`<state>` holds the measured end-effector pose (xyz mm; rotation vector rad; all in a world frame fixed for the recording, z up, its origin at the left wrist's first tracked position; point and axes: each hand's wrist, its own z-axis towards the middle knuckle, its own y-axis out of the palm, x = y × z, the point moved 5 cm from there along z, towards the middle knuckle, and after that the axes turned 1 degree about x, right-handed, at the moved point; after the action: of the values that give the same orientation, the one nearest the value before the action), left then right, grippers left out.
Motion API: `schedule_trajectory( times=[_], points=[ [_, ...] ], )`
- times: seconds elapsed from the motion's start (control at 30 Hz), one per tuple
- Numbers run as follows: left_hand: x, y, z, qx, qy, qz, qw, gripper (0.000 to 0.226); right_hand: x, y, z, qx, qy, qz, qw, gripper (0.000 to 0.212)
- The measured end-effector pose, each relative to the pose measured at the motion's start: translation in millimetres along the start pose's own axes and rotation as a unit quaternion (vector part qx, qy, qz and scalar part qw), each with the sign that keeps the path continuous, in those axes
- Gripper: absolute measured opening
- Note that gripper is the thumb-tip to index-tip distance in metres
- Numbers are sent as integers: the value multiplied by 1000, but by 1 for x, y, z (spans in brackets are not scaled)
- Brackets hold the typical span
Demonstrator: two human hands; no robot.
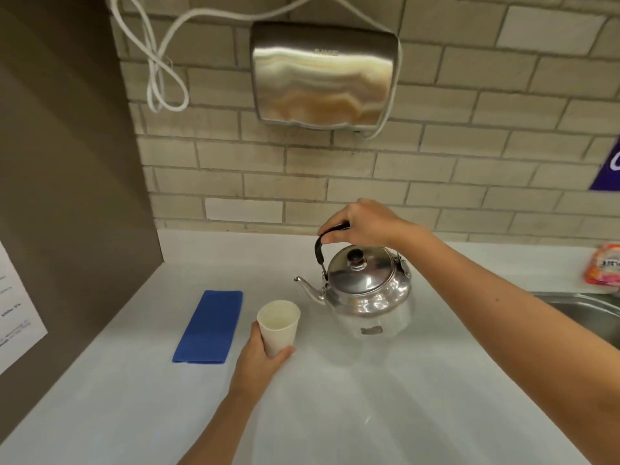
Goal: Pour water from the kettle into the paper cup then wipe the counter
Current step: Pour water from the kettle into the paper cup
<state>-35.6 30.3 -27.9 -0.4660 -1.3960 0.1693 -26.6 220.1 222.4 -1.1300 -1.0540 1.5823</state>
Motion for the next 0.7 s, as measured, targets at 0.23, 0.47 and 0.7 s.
schedule_trajectory(
  times=[0.23,0.47,0.7],
  points=[
    [1,-1,-1,6,-2,14,1000,75,-42,0,-6,-66,-73,-103,990,28],
    [0,0,-2,4,-4,2,1000,78,-62,8,0,-111,-99,-153,977,26],
    [-3,1,0,1,-6,-4,1000,77,-74,12,3,-129,-120,-189,966,27]
  ],
)
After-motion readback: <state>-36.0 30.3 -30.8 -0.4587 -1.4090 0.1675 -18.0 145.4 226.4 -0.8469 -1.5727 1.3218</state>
